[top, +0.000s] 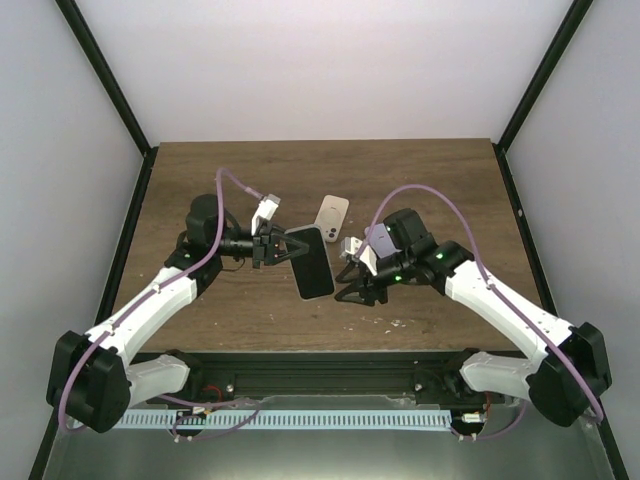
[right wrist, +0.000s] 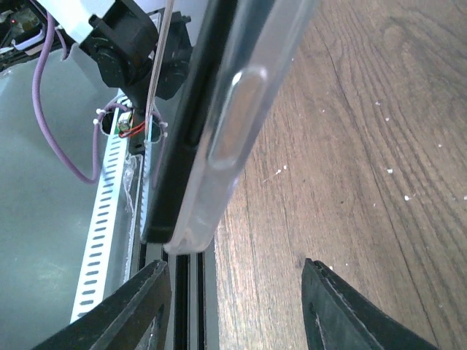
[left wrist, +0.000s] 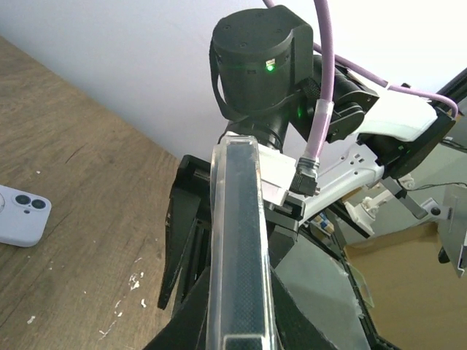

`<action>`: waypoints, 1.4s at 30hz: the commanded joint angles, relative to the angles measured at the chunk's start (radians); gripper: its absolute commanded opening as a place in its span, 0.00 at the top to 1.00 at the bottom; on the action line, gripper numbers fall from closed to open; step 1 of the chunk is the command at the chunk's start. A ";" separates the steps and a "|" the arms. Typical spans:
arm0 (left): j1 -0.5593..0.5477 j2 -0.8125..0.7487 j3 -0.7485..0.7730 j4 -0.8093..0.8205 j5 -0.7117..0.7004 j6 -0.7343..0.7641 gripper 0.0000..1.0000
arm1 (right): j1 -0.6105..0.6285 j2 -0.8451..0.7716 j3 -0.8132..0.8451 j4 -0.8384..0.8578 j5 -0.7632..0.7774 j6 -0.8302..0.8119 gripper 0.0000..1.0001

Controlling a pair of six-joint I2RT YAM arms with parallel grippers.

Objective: Take the phone out of the phone case
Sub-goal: Remove the phone case from the phone.

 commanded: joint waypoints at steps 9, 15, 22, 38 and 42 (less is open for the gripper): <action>-0.004 0.002 0.000 0.072 0.056 -0.021 1.00 | 0.000 0.040 0.090 0.006 -0.053 0.028 0.50; -0.018 0.010 0.005 0.071 0.076 -0.023 1.00 | -0.005 0.063 0.093 0.023 -0.005 0.049 0.51; -0.046 0.025 0.010 0.071 0.113 -0.024 1.00 | -0.038 0.101 0.098 0.053 0.042 0.046 0.53; -0.098 0.035 0.028 0.019 0.146 0.015 1.00 | -0.068 0.174 0.126 0.134 0.083 0.077 0.52; -0.101 0.039 0.028 0.017 0.148 0.019 1.00 | -0.072 0.186 0.146 0.151 0.045 0.099 0.50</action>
